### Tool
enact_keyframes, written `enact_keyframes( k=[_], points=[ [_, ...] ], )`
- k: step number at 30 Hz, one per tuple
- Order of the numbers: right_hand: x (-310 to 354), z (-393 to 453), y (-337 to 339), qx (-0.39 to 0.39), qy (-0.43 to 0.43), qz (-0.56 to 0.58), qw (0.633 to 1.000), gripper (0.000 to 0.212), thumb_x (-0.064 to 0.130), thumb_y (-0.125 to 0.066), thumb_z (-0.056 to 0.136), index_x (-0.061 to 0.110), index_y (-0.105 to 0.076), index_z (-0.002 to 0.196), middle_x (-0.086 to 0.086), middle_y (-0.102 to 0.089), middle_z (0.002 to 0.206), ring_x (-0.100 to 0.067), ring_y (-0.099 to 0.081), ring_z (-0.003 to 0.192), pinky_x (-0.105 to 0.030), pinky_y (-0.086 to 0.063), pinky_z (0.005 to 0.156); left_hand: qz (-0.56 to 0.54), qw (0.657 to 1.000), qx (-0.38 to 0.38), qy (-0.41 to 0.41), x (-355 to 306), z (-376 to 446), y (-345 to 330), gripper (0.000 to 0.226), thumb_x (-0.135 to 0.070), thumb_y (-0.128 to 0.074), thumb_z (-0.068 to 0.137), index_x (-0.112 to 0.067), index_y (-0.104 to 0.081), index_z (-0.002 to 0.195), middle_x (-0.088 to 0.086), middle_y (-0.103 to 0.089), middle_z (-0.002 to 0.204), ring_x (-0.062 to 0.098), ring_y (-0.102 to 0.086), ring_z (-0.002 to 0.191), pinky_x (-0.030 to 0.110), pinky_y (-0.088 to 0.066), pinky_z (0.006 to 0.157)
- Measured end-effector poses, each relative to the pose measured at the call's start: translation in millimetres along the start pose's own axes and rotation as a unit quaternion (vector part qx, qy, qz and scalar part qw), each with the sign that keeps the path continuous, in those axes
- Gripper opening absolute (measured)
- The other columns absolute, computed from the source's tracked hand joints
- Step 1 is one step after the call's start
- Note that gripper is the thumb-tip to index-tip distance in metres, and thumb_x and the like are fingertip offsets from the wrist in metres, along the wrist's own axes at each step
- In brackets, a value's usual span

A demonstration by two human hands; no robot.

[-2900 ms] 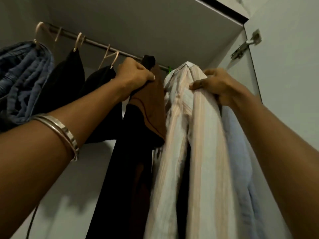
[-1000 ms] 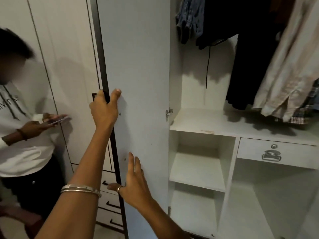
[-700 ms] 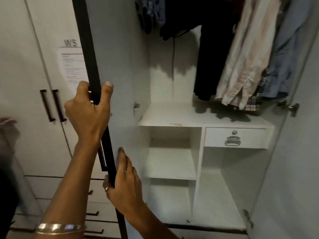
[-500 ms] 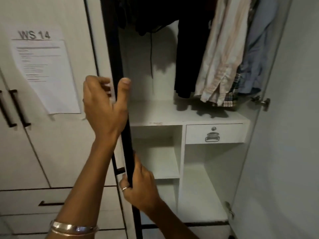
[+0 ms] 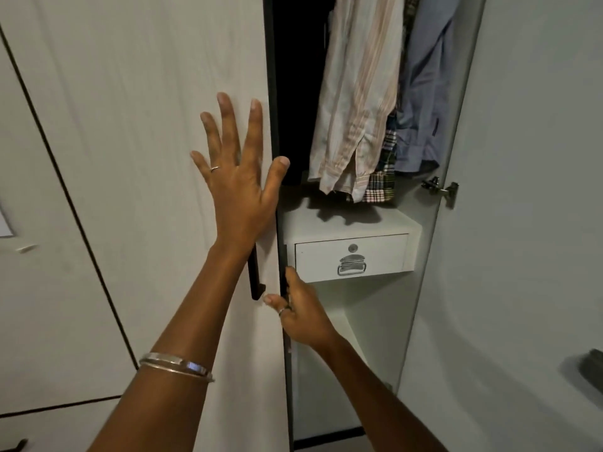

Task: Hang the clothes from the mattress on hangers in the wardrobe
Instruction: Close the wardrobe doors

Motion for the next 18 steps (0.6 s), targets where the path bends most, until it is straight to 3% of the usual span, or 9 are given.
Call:
enact_keyframes(
  k=[2, 4, 5, 9, 12, 18],
  points=[
    [-10, 13, 7, -0.028, 0.007, 0.0, 1.0, 0.045, 0.031, -0.062, 0.091, 0.012, -0.047, 0.128, -0.004, -0.059, 0.121, -0.02, -0.057, 0.11, -0.027, -0.049, 0.092, -0.018, 1.0, -0.017, -0.004, 6, 1, -17, 0.059, -0.045, -0.032, 0.099, -0.019, -0.02, 0.15, 0.013, -0.005, 0.159, 0.031, 0.006, 0.146, 0.066, 0.009, 0.109],
    [-22, 25, 14, -0.092, 0.009, 0.006, 0.996, 0.037, 0.026, -0.07, 0.085, 0.004, -0.059, 0.113, -0.001, -0.059, 0.098, -0.014, -0.055, 0.088, -0.005, -0.041, 0.075, -0.027, 0.999, -0.031, -0.007, 12, 3, -35, 0.052, -0.035, -0.032, 0.101, -0.018, -0.024, 0.149, 0.013, -0.009, 0.159, 0.031, 0.004, 0.147, 0.064, 0.011, 0.11],
    [-27, 30, 17, -0.128, 0.011, 0.01, 0.992, 0.034, 0.025, -0.073, 0.083, 0.002, -0.063, 0.105, -0.001, -0.056, 0.09, -0.014, -0.052, 0.08, -0.004, -0.038, 0.068, -0.023, 0.999, -0.036, -0.01, 15, 4, -43, 0.051, -0.031, -0.032, 0.101, -0.018, -0.025, 0.149, 0.013, -0.01, 0.159, 0.031, 0.003, 0.147, 0.063, 0.011, 0.111],
    [-41, 60, 17, -0.211, -0.006, 0.01, 0.977, 0.026, 0.029, -0.078, 0.077, 0.008, -0.067, 0.086, 0.003, -0.054, 0.08, -0.011, -0.049, 0.072, -0.016, -0.041, 0.068, 0.025, 0.999, -0.033, -0.016, 34, 11, -78, 0.051, -0.024, -0.034, 0.099, -0.017, -0.026, 0.149, 0.013, -0.014, 0.158, 0.034, -0.001, 0.146, 0.061, 0.007, 0.113],
    [-52, 83, 17, -0.256, -0.045, -0.016, 0.966, 0.03, 0.039, -0.078, 0.075, 0.016, -0.058, 0.076, 0.003, -0.058, 0.077, -0.012, -0.053, 0.07, -0.026, -0.045, 0.065, 0.052, 0.998, -0.026, -0.033, 50, 13, -101, 0.052, -0.027, -0.035, 0.099, -0.016, -0.026, 0.149, 0.014, -0.017, 0.157, 0.035, -0.005, 0.146, 0.059, 0.006, 0.113],
    [-58, 129, 16, -0.241, -0.152, -0.129, 0.95, 0.047, 0.054, -0.064, 0.081, 0.007, -0.061, 0.08, -0.01, -0.068, 0.086, -0.027, -0.061, 0.08, -0.029, -0.042, 0.064, 0.118, 0.992, -0.004, -0.055, 83, 21, -137, 0.056, -0.03, -0.037, 0.098, -0.017, -0.022, 0.15, 0.007, -0.017, 0.158, 0.031, -0.008, 0.146, 0.057, 0.001, 0.114]
  ],
)
Point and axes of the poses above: each hand's wrist, its own z-axis towards the middle knuckle, its own y-axis out of the back of the hand, x = y × z, the point moved 1 cm from there along z, towards the middle knuckle
